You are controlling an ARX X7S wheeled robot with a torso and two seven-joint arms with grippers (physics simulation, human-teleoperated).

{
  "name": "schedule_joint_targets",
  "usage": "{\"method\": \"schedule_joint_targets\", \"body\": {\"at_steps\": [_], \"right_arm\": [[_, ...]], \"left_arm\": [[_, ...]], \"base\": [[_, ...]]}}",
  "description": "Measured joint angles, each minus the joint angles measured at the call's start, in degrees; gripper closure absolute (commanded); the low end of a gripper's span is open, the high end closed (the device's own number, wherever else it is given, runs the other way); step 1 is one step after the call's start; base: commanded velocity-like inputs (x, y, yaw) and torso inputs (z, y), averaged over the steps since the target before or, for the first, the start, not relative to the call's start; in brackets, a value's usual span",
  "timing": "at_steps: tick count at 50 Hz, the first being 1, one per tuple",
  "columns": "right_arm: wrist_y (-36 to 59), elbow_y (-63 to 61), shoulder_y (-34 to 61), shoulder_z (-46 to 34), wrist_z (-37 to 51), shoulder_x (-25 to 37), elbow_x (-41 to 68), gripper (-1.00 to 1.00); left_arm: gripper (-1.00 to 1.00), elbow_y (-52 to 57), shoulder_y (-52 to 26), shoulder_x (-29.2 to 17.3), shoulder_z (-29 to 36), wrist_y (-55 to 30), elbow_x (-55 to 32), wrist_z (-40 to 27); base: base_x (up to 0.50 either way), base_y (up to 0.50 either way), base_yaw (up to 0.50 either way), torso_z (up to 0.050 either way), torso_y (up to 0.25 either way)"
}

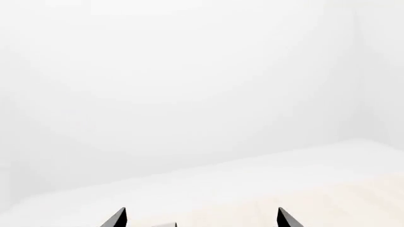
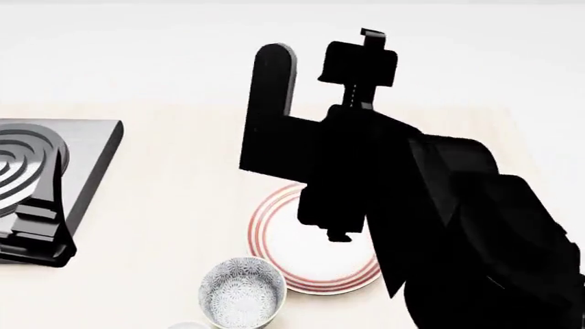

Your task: Pick the akita bowl between the plate and the ramekin and place it on the plate.

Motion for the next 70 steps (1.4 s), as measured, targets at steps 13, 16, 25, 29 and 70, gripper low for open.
{"method": "schedule_joint_targets", "body": {"at_steps": [13,16,25,29,70], "right_arm": [[-13.1,11.7,3.4,-12.2,-1.7,-3.6,-8.7,-1.0],[-15.6,14.2,3.6,-13.7,-1.4,-4.7,-9.9,-1.0],[-21.2,20.0,3.3,-16.4,-0.4,-7.5,-11.5,-1.0],[-22.6,20.9,2.7,-16.9,-0.2,-8.4,-11.4,-1.0],[-16.2,9.4,-3.6,-11.3,-4.6,-10.1,2.4,-1.0]], "left_arm": [[-1.0,-1.1,2.3,-0.5,0.0,2.5,0.3,0.9],[-1.0,-1.1,2.8,-0.7,0.0,2.9,0.3,1.1],[-1.0,-1.3,3.9,-1.2,0.8,3.5,0.5,1.5],[-1.0,-1.3,4.1,-1.3,1.2,3.7,0.6,1.7],[-1.0,-1.3,4.0,-2.1,2.5,3.3,0.2,1.6]], "base": [[0.0,0.0,0.0,0.0,0.0],[0.0,0.0,0.0,0.0,0.0],[0.0,0.0,0.0,0.0,0.0],[0.0,0.0,0.0,0.0,0.0],[0.0,0.0,0.0,0.0,0.0]]}}
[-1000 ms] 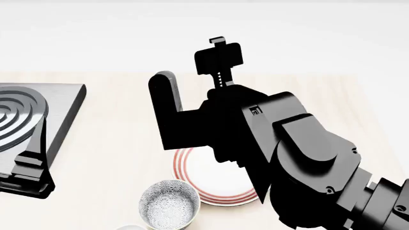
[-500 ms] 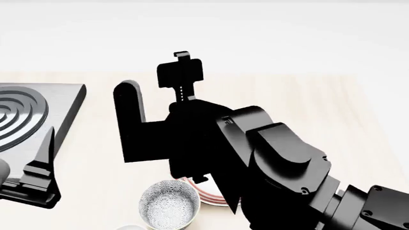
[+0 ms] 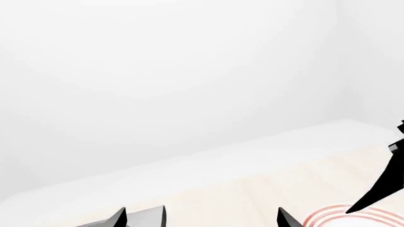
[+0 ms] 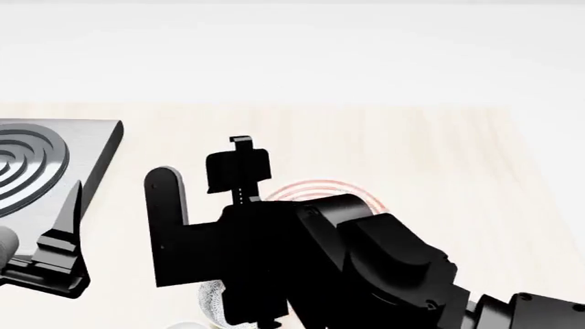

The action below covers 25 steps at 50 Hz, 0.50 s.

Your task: Pick the akita bowl between the plate and the ramekin and place it on the plate.

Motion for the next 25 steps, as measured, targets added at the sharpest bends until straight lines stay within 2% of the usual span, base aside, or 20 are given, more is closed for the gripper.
{"method": "schedule_joint_targets", "body": {"at_steps": [25], "right_arm": [[4.3,-1.2,-1.2,-2.0,-4.3,0.2,2.7,-1.0]], "left_arm": [[-1.0,-0.4,0.0,-0.2,0.4,0.3,-0.2,-0.2]], "base": [[0.0,0.0,0.0,0.0,0.0]]}}
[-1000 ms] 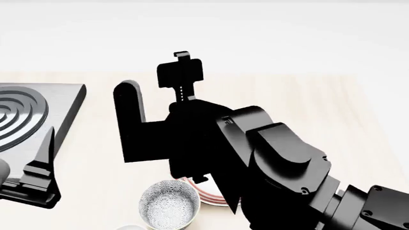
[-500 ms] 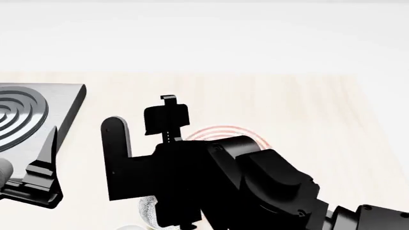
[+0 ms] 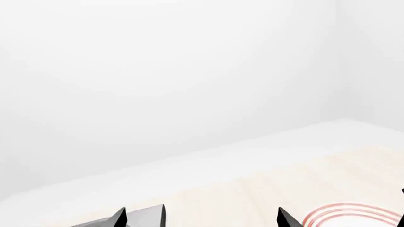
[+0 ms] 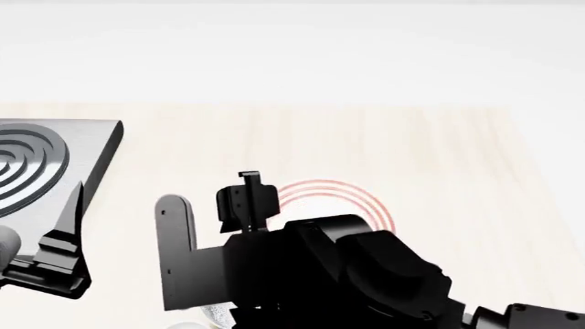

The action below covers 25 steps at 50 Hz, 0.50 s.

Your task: Pick the akita bowl between the plate and the ramekin and place it on the plate.

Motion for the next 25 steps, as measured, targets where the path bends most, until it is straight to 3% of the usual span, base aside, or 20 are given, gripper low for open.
{"method": "schedule_joint_targets", "body": {"at_steps": [25], "right_arm": [[0.6,5.9,-1.7,-2.2,-1.2,-2.8,0.0,-1.0]], "left_arm": [[-1.0,-0.5,0.3,-0.2,0.0,0.5,-0.2,-0.3]], "base": [[0.0,0.0,0.0,0.0,0.0]]}}
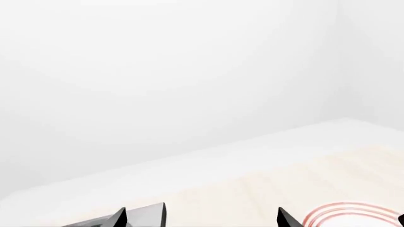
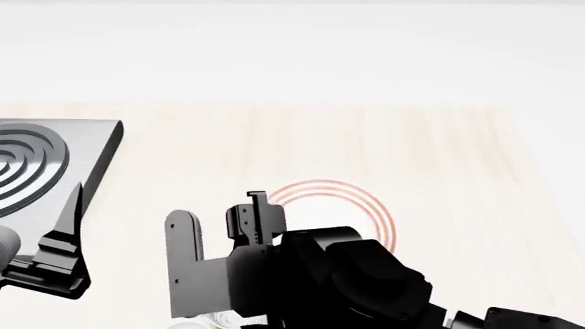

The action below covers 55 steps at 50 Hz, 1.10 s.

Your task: Pick the akita bowl between the plate and the ramekin and place it on the plate.

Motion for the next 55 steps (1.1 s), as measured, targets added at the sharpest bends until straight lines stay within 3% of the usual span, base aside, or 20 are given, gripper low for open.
{"method": "schedule_joint_targets", "body": {"at_steps": [55], "right_arm": [[-5.9,10.5,-2.8,-2.4,-0.3,-4.2,-1.1,-1.0]], "left_arm": [[-1.0,0.0,0.4,-0.4,0.3,0.8,-0.8,-0.5]], "base": [[0.0,0.0,0.0,0.0,0.0]]}}
